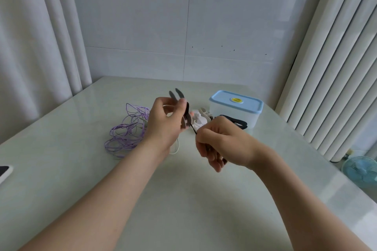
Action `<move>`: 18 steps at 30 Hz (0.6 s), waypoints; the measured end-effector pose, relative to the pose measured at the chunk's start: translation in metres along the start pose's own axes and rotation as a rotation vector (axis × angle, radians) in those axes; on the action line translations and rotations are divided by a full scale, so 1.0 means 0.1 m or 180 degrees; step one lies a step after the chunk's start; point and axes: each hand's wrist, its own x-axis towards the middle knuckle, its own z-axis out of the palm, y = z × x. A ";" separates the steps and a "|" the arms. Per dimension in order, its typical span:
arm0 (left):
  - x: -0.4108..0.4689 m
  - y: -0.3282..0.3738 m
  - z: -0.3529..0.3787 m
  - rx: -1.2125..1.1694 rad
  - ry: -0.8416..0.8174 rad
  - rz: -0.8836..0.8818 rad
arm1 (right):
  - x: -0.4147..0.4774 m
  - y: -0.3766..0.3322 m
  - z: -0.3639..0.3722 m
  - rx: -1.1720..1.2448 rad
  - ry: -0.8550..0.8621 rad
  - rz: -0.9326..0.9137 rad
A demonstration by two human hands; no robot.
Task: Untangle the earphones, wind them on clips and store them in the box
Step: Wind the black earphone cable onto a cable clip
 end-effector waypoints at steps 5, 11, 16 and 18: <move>0.00 -0.02 -0.05 0.1283 -0.0889 0.0317 | 0.03 0.00 -0.07 0.0528 0.1353 -0.0595; -0.10 0.07 0.00 0.1085 -0.1671 0.0128 | 0.14 0.21 -0.22 0.0452 0.2669 -0.0222; -0.16 0.11 0.00 0.0706 -0.2283 -0.0166 | 0.17 0.31 -0.24 0.0046 0.2719 -0.0029; -0.15 0.12 -0.02 0.0600 -0.2219 -0.0160 | 0.19 0.35 -0.24 -0.0053 0.2657 0.0087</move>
